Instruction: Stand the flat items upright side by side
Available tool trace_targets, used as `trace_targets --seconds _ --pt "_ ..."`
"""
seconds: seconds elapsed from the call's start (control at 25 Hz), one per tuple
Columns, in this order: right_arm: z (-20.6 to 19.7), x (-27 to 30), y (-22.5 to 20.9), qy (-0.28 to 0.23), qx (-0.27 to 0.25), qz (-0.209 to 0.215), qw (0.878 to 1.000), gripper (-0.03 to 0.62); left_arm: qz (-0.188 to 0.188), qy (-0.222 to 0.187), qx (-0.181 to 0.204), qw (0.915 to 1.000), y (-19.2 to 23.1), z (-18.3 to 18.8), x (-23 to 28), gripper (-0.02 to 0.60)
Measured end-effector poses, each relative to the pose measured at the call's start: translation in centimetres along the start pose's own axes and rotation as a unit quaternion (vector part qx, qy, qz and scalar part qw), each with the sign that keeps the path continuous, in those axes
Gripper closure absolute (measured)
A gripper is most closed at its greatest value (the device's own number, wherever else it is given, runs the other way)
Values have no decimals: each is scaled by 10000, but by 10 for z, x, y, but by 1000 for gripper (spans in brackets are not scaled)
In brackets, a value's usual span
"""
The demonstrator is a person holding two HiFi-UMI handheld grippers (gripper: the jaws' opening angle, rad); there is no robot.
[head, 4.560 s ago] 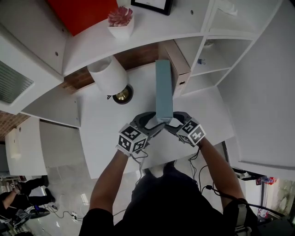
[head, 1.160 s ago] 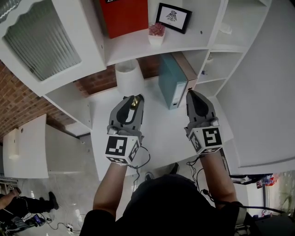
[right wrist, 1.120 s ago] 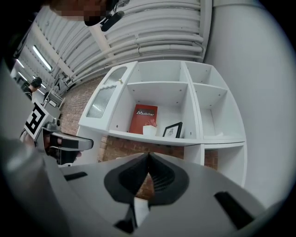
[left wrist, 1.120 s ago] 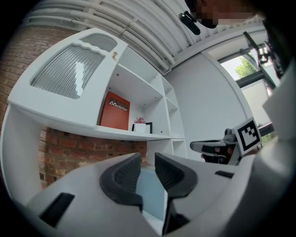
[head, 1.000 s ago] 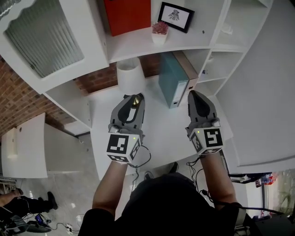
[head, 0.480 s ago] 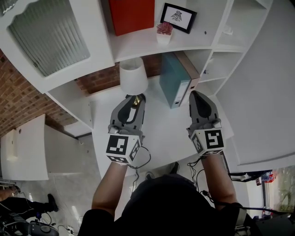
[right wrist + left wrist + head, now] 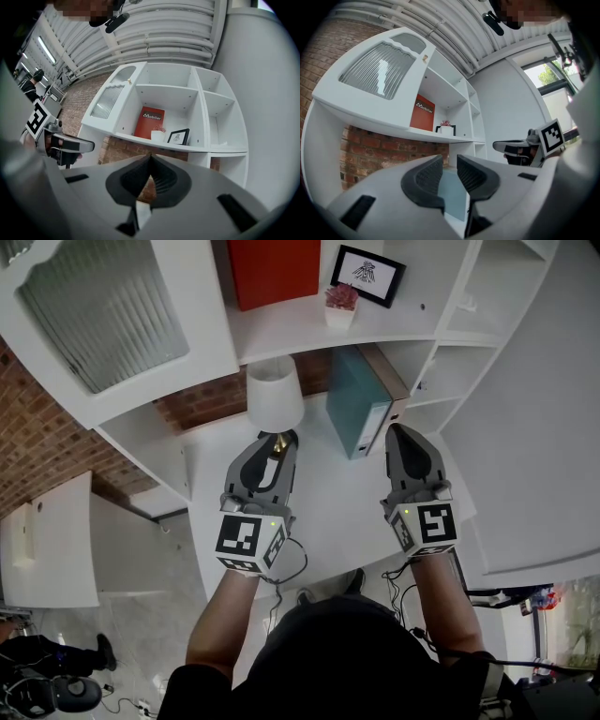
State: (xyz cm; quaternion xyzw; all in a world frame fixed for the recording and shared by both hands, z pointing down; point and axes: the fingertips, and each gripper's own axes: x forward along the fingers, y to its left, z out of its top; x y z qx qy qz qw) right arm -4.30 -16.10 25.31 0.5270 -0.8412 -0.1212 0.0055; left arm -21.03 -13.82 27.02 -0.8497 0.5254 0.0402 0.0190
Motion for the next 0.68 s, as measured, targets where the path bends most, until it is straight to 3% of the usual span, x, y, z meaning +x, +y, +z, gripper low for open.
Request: trace_targets --seconds 0.68 --pt "0 2 3 25 -46 16 10000 594 10 -36 -74 10000 3 -1 -2 488"
